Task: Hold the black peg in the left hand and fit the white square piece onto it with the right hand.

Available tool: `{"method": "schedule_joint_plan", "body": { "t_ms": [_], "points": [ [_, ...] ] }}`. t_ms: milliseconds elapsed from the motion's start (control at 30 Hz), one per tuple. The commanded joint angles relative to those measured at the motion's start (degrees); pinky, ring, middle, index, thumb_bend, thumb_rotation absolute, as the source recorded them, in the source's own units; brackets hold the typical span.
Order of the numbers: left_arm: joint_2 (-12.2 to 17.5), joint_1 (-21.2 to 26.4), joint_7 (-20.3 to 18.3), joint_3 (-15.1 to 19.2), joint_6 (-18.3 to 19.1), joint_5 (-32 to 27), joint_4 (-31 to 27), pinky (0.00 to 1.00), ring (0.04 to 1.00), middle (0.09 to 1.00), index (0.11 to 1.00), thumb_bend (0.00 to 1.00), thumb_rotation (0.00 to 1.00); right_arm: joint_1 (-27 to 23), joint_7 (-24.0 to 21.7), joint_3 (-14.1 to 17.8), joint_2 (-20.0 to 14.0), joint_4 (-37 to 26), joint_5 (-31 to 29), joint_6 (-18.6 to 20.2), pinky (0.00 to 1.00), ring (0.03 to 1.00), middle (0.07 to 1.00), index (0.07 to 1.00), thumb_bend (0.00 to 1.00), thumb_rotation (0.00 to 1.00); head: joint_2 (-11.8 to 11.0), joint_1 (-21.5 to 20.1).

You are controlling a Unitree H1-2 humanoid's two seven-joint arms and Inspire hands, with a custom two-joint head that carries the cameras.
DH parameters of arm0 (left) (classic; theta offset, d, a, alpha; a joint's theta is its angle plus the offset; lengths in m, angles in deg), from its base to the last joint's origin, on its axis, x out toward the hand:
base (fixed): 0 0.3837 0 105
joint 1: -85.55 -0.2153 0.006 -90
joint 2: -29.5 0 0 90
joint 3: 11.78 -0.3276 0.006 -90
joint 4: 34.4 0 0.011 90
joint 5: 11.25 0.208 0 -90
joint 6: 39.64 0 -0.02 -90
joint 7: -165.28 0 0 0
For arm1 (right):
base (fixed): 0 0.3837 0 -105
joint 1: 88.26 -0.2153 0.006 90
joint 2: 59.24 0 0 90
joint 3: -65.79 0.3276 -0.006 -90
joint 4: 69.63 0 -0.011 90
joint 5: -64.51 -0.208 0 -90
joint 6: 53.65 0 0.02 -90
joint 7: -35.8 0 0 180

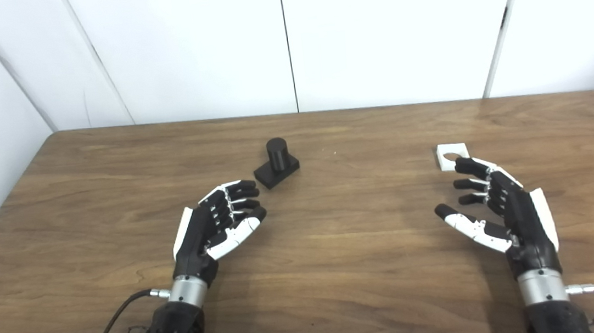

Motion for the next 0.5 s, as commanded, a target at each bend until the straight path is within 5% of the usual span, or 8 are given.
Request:
{"method": "schedule_joint_plan", "body": {
  "t_ms": [0, 200, 467],
  "points": [
    [-0.1, 1.2, 2.1, -0.3, -2.8, 2.5, 1.3, 0.58, 0.659, 0.687, 0.667, 0.62, 0.23, -0.6, 0.2, 0.3, -0.9, 0.1, 1.2, -1.3, 0.58, 0.682, 0.758, 0.735, 0.64, 0.19, 0.0, 0.1],
    [0.2, 3.2, 7.6, -1.4, -2.0, 11.8, 0.6, 0.58, 0.669, 0.699, 0.681, 0.65, 0.21, -0.5, 0.1, 0.4, -0.9, -0.3, 1.0, -1.0, 0.58, 0.683, 0.758, 0.737, 0.63, 0.16, -0.1, 0.0],
    [1.4, 6.3, 11.1, -3.9, 4.0, 23.9, -0.7, 0.59, 0.701, 0.733, 0.697, 0.69, 0.26, -0.5, 0.0, 0.4, -1.1, -0.6, 1.0, -0.8, 0.57, 0.682, 0.755, 0.734, 0.63, 0.16, -0.1, -0.2]
  ]
}}
